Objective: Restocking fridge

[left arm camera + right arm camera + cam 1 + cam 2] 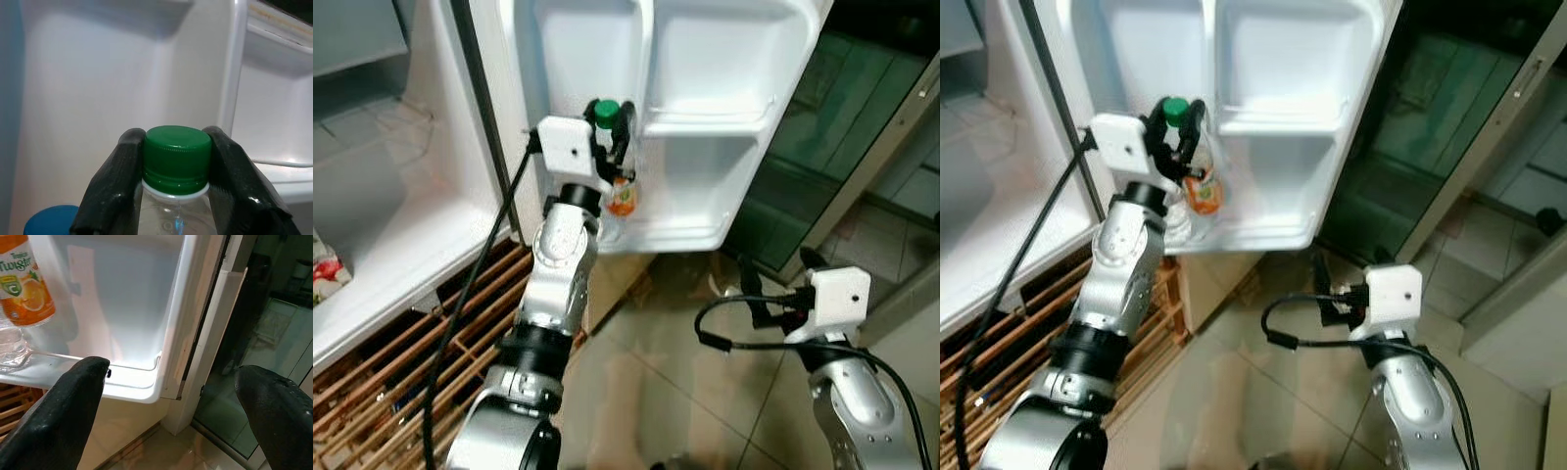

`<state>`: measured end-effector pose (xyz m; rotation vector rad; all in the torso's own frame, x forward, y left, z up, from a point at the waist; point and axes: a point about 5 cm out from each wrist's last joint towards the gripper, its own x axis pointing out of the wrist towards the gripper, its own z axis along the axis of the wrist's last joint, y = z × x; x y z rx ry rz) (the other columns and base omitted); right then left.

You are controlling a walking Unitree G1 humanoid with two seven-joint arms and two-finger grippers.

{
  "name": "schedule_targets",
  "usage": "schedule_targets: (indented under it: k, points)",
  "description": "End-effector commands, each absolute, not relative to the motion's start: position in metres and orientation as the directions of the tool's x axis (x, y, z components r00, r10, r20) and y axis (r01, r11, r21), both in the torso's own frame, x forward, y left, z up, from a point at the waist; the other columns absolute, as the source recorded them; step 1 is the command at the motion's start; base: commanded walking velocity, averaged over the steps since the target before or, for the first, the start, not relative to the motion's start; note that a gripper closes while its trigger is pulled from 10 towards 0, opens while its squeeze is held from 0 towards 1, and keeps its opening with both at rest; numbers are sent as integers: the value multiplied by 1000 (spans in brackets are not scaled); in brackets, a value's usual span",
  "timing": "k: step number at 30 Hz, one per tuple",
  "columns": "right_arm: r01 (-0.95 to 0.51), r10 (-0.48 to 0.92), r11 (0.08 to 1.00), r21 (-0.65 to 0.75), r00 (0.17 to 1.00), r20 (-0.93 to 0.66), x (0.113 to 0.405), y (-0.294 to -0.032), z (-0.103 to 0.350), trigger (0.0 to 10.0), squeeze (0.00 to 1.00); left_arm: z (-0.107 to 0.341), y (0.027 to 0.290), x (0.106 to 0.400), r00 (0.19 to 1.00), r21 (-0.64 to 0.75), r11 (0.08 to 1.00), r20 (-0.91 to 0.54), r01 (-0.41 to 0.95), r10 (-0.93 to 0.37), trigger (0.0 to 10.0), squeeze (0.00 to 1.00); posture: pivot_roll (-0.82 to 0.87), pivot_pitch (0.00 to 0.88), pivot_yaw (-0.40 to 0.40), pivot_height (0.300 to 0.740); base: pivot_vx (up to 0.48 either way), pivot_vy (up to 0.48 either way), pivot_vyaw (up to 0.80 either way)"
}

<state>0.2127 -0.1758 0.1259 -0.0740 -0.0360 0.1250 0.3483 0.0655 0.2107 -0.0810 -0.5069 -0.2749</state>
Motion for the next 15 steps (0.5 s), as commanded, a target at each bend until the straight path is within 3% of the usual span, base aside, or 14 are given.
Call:
schedule_targets:
  k: [1, 9, 15]
  points:
    - [-137, 139, 987, -86, 990, 29, 210, -177, 129, 10000, 0, 222, 52, 350, 803, 42, 957, 535, 286, -263, 10000, 0, -307, 19, -61, 740, 0, 0, 0]
    - [-136, 138, 986, -97, 990, 13, 202, -177, 129, 10000, 0, 204, 36, 357, 817, 151, 958, 501, 243, -286, 10000, 0, -335, 35, -67, 740, 0, 0, 0]
    - [-145, 146, 985, -95, 989, -2, 198, -174, 127, 10000, 0, 169, 31, 360, 889, 187, 955, 360, 230, -285, 10000, 0, -334, 49, -65, 740, 0, 0, 0]
